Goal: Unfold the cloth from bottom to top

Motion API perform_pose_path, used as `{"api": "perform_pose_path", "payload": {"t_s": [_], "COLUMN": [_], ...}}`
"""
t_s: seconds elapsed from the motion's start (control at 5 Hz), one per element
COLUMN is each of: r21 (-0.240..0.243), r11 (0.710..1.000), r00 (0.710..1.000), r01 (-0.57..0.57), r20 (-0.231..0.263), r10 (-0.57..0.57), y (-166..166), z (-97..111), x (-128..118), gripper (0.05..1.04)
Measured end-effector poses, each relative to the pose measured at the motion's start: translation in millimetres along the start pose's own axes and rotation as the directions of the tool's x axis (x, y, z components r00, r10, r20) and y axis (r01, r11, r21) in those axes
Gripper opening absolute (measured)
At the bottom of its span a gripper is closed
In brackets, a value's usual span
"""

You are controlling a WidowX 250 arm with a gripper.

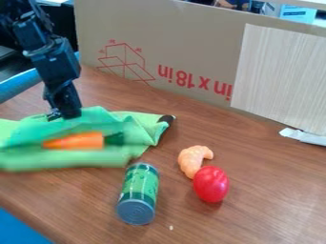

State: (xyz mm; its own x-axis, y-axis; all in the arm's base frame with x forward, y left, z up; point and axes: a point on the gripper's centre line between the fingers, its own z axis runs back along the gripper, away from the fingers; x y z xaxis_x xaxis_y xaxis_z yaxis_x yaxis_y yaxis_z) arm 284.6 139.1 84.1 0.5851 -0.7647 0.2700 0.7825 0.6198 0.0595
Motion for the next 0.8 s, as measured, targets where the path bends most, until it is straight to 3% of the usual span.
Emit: {"api": "perform_pose_path", "payload": {"t_s": [0.2,0.6,0.8], "r21": [-0.030,-0.051,-0.017], "r11": [0.999,0.994,0.997], "r00": [1.000,0.996,0.997], "r01": [0.025,0.092,0.071], "r20": [-0.006,0.007,0.015], "r10": [-0.025,-0.091,-0.071], "y": [-15,-36,-24], "z": [-9,-7,2], "x": [-1,3,6], "gripper": [0.058,0.058,0.058]}}
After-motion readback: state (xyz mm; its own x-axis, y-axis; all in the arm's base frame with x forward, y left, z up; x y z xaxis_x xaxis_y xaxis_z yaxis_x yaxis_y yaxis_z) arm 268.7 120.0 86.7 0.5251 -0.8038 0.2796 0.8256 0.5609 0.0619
